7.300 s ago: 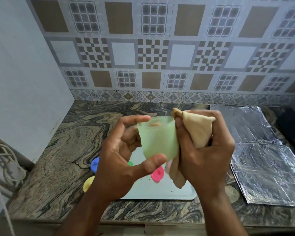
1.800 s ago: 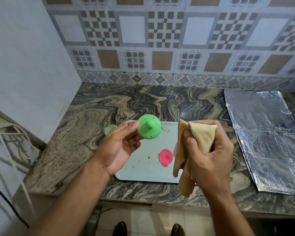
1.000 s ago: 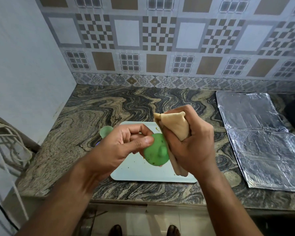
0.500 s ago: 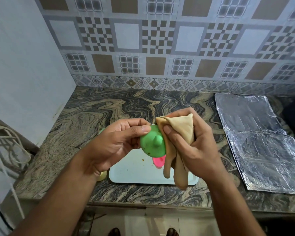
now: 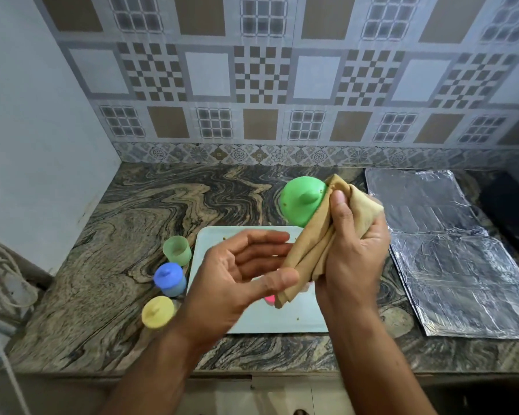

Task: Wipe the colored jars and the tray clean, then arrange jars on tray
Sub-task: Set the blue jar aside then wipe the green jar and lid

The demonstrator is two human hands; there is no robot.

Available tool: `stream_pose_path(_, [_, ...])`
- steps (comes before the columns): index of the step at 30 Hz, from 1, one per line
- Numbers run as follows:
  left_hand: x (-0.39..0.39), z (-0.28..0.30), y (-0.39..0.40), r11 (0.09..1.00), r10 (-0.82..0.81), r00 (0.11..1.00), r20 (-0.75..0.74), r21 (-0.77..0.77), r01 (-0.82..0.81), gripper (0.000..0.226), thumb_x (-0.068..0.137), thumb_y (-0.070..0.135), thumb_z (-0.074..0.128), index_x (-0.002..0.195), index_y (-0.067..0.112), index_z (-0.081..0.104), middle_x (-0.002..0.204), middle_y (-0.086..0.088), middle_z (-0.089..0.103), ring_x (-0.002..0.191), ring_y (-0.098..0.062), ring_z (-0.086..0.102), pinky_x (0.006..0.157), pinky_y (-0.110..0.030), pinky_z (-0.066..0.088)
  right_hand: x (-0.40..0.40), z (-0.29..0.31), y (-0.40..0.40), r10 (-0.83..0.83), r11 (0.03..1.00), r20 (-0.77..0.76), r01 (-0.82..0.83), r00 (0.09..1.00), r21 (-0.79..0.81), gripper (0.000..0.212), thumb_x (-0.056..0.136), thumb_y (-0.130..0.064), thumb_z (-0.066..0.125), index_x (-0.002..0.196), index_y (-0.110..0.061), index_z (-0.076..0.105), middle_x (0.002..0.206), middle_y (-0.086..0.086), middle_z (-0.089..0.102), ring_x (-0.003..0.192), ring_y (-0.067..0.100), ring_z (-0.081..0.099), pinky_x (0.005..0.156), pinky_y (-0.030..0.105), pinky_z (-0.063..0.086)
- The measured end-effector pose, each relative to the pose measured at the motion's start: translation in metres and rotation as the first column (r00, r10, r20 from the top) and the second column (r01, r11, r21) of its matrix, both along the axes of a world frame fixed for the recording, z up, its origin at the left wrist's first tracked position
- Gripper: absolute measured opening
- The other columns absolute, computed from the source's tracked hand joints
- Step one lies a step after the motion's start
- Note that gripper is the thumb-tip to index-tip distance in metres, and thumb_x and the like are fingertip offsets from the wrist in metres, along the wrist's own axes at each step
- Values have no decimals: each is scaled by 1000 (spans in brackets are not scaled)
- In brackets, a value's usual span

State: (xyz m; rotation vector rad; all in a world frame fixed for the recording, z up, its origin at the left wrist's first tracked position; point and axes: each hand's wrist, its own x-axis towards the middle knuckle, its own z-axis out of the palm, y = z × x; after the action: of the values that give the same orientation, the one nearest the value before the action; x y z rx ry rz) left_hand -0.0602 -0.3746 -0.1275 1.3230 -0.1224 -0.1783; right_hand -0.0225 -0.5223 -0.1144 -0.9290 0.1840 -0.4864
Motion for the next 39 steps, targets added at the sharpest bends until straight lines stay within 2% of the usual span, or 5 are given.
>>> stream_pose_path(10, [-3, -10, -5, 964, 214, 971, 111, 136, -228, 24, 69, 35, 96, 86, 25, 83, 73, 0, 77, 70, -15, 72, 74, -29, 59, -7, -2, 2, 38, 998, -12, -37, 999, 52, 14, 99, -8, 64, 113, -9, 63, 86, -7, 74, 79, 5, 70, 72, 19, 58])
stream_pose_path(14, [0, -8, -5, 978, 103, 995, -18, -178, -105, 38, 80, 36, 76, 116, 23, 77, 114, -10, 77, 107, -21, 70, 92, -34, 49, -14, 0, 3, 67, 998, 28, -68, 997, 8, 23, 89, -20, 69, 110, -10, 64, 88, -4, 73, 80, 9, 68, 73, 23, 58])
stream_pose_path(21, [-2, -8, -31, 947, 218, 976, -2, -244, -211, 30, 85, 30, 80, 111, 15, 81, 132, -16, 71, 130, -29, 65, 111, -40, 51, -27, -11, 7, 17, 966, 101, 9, 995, -259, 16, 94, -17, 69, 103, -7, 62, 83, -13, 68, 77, 5, 62, 68, 20, 53])
stream_pose_path(32, [-6, -7, -26, 953, 272, 951, 148, -178, -244, 13, 96, 24, 69, 103, 14, 74, 106, -10, 79, 102, -19, 72, 95, -32, 55, -32, -19, 2, -143, 621, 325, 341, 935, -706, 22, 95, -25, 80, 108, -21, 62, 99, 3, 73, 76, 29, 74, 61, 49, 59])
stream_pose_path(39, [-3, 6, -5, 996, 41, 954, 295, 61, -62, 9, 97, 10, 59, 91, 4, 58, 78, 13, 69, 75, 2, 63, 73, -15, 51, -27, -12, -8, -65, 624, 312, 282, 948, -729, 22, 94, -20, 80, 105, -27, 62, 94, 4, 72, 70, 30, 73, 59, 49, 57])
